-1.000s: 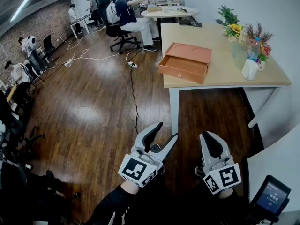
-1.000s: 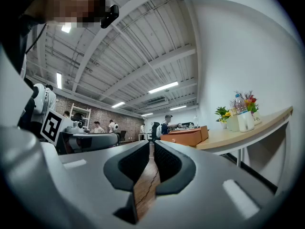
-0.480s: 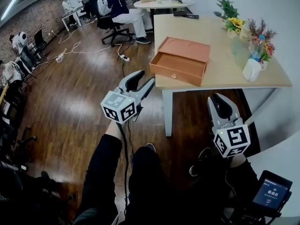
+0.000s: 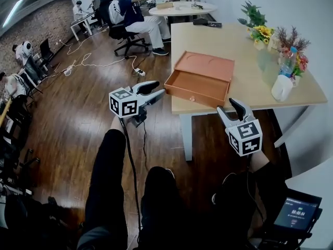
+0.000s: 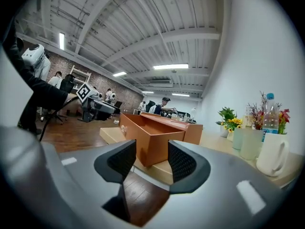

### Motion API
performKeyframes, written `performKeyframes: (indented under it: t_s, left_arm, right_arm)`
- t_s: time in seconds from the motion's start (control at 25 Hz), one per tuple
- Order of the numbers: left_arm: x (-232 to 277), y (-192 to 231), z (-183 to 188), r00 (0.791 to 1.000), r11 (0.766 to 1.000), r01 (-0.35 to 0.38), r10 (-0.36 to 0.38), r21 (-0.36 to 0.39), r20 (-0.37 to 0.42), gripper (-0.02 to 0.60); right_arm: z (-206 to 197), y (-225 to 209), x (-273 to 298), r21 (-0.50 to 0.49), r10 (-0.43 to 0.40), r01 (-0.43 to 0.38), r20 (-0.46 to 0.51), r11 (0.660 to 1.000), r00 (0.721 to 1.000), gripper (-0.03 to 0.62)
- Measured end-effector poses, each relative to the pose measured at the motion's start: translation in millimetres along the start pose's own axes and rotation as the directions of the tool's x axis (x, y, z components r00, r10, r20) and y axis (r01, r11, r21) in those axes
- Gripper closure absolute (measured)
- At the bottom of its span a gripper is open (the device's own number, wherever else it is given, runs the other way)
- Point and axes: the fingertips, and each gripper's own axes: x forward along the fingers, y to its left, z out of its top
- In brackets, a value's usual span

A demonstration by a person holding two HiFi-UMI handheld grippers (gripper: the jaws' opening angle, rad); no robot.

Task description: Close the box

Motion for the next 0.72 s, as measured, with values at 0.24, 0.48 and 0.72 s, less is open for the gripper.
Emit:
performKeyframes:
  t_s: [0.24,0.48,0.72]
  left_arm:
    - [37,12,-30,0.991,0.995,0.077,-0.070,0.059,-0.118,0.328]
    - [47,-1,-35,0.980,0.977,0.128,-0.098,0.171,-0.172,0.339]
    - [62,14,-32,0.976,0.965,0.157,-0.119,0.211,-0.182,0.357]
  right_arm:
    - [-9,-5,24,-0.050,-0.041,0.040,-0.020,0.998,0.999,0.394]
    - [1,-2,17,-0.049,-0.066,0.064,-0.040,0.997,0.997,0.396]
    - [0,-17,30,-0.045,-0.089,0.086,-0.066,0.995,0.994,0.399]
